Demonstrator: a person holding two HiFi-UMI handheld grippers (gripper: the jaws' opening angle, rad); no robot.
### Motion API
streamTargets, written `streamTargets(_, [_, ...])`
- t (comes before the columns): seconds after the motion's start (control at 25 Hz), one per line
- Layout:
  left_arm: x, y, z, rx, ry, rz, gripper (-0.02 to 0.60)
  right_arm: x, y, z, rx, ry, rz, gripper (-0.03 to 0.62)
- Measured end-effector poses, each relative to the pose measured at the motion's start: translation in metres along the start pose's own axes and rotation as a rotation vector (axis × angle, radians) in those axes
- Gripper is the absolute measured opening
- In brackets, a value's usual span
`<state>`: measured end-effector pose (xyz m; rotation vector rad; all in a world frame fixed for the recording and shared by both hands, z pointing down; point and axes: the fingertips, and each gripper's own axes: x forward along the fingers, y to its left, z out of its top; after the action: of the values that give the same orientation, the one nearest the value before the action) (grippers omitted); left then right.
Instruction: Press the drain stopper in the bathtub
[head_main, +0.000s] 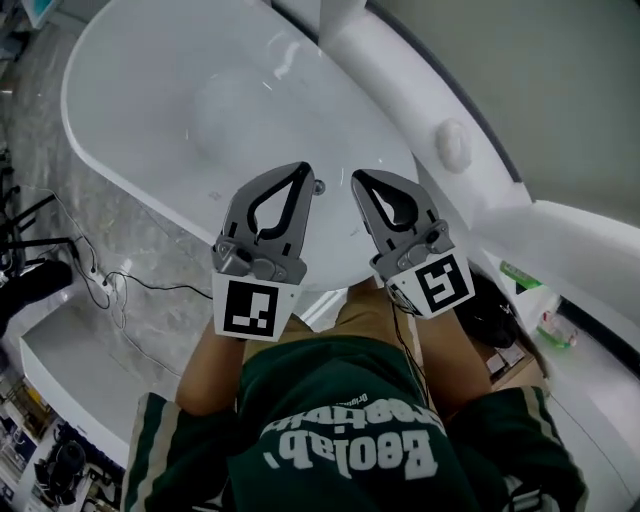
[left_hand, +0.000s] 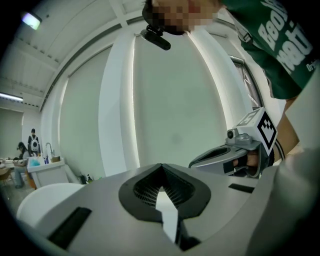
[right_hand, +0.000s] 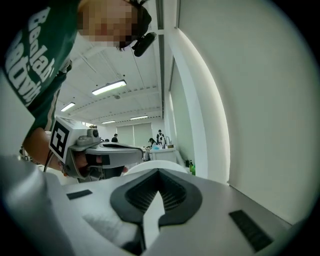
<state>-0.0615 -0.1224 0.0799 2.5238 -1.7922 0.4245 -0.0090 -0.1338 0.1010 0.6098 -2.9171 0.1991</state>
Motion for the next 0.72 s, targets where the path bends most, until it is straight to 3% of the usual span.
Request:
streamTargets(0.32, [-0.033, 0.009, 0.080, 0.072, -0.081, 0.010, 0.003, -0.021, 0.030, 0.085, -0.081, -0.082, 0.005, 0.014])
streamTargets(0.72, [-0.060, 0.008, 0.119, 0.076, -0.149, -0.013, 0.003, -0.030, 0.046, 0.137, -0.121, -0.156, 0.002, 0.014])
